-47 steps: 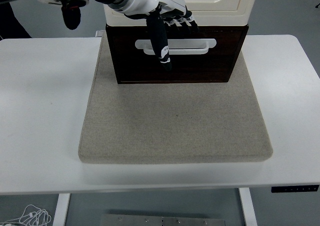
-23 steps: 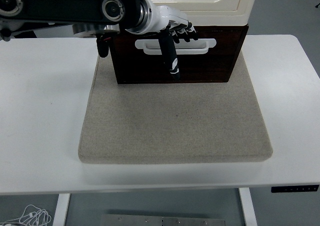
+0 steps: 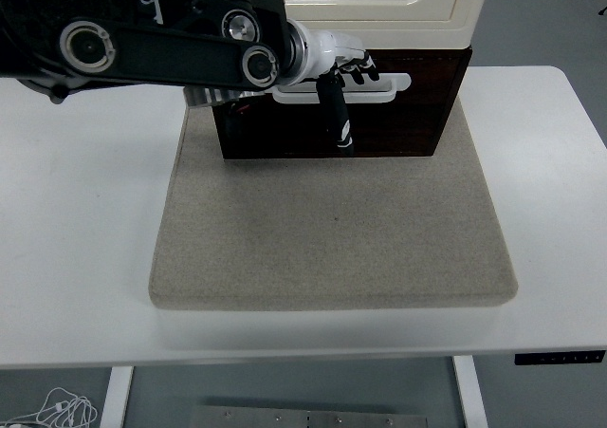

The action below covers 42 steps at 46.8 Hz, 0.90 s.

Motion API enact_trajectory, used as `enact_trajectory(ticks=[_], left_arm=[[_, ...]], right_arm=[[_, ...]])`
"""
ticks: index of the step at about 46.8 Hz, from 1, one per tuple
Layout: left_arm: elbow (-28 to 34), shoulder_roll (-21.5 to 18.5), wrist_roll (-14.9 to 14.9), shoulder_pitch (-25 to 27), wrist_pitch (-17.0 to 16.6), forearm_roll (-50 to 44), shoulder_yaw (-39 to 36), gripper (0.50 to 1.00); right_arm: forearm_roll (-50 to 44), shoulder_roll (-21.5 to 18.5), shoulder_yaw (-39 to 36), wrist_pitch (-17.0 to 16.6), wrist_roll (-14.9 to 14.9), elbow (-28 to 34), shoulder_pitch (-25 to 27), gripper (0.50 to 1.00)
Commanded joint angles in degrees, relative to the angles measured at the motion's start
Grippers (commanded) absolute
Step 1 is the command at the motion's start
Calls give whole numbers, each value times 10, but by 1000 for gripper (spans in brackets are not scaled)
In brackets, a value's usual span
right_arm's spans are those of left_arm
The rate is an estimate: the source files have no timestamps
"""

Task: Open the drawer under the combination cabinet

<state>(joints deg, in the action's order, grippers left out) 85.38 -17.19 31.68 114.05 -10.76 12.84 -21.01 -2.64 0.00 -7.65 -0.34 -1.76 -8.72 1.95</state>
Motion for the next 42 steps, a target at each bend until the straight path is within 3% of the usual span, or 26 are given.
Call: enact_trajectory(ticks=[1, 42], left_arm=[[-7, 0, 0, -7, 0, 8, 0, 1000], [-36, 2, -2, -43, 4, 32, 0, 1000]], right_arm=[[0, 0, 0, 0, 0, 0, -1, 926], [0, 0, 0, 0, 0, 0, 0, 926]])
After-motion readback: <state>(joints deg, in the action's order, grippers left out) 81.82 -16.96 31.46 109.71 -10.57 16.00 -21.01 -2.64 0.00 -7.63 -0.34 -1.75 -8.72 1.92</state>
